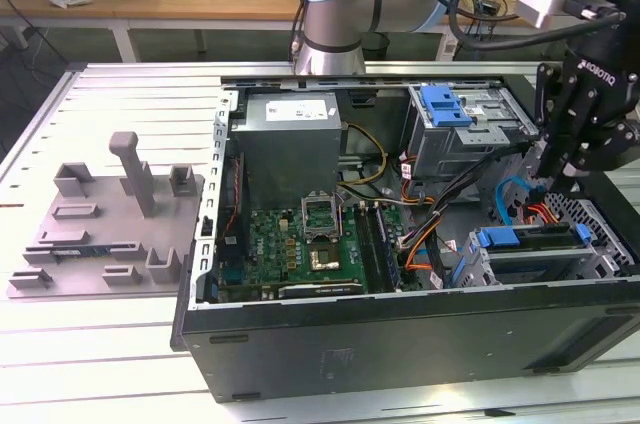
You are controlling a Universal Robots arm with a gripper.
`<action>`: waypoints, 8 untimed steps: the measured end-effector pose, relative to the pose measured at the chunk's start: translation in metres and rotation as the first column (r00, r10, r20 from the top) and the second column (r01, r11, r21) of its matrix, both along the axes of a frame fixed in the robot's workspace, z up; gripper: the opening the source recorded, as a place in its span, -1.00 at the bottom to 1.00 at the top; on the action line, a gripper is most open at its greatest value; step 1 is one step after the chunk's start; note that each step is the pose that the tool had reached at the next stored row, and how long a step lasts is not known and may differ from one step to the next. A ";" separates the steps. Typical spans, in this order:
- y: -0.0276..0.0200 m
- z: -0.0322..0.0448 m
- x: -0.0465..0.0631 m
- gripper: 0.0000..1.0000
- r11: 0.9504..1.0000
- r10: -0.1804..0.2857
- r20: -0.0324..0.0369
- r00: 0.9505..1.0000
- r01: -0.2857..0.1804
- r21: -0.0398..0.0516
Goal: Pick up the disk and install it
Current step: 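Insert the second disk wire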
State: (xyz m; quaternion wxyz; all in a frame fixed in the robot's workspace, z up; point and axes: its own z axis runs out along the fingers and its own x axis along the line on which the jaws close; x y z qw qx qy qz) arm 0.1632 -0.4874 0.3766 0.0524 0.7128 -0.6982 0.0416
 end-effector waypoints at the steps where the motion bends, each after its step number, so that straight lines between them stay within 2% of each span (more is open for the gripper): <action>1: 0.0000 0.0000 0.002 -0.40 1.000 0.000 0.000 1.000 0.000 0.000; 5: 0.0000 -0.0003 0.003 -0.40 1.000 0.002 0.000 1.000 -0.002 0.001; 8: -0.0010 -0.0007 -0.004 -0.40 1.000 0.003 0.001 1.000 -0.003 0.001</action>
